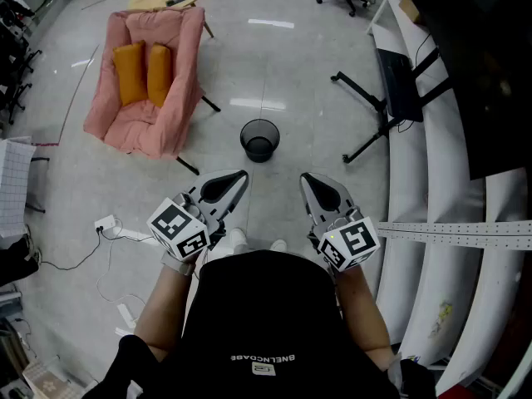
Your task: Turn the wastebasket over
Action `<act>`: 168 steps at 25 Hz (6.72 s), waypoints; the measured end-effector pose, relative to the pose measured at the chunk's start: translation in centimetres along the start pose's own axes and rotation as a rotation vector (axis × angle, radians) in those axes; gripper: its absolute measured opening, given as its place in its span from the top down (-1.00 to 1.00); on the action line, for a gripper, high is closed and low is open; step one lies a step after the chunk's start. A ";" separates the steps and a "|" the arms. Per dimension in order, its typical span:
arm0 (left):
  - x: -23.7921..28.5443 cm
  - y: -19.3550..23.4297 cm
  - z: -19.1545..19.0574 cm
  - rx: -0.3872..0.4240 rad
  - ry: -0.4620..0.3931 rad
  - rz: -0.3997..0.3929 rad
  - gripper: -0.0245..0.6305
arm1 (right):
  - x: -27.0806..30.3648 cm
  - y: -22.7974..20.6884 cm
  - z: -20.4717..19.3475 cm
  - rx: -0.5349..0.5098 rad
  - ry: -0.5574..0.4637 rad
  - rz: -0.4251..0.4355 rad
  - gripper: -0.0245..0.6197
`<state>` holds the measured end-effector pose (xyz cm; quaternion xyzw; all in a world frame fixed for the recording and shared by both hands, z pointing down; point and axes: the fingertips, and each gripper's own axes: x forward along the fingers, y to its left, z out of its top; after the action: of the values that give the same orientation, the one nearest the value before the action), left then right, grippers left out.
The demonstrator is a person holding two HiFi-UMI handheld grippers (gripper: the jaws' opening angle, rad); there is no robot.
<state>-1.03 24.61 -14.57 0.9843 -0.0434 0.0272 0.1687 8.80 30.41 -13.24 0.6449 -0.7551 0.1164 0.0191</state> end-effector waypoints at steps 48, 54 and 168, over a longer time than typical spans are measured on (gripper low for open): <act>12.6 22.3 -7.9 -0.327 0.119 0.491 0.88 | 22.7 -26.0 -7.6 0.213 0.288 0.138 0.89; 12.5 26.4 -13.5 -0.409 0.143 0.590 0.87 | 26.8 -28.3 -12.6 0.198 0.388 0.155 0.88; -22.6 30.9 -69.8 -1.152 0.008 0.936 0.50 | 36.9 -2.4 -78.6 -0.657 1.188 0.011 0.29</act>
<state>-29.12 20.66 59.76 0.6183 -0.4650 0.0730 0.6294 -4.54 10.00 70.16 0.4282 -0.6157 0.2156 0.6253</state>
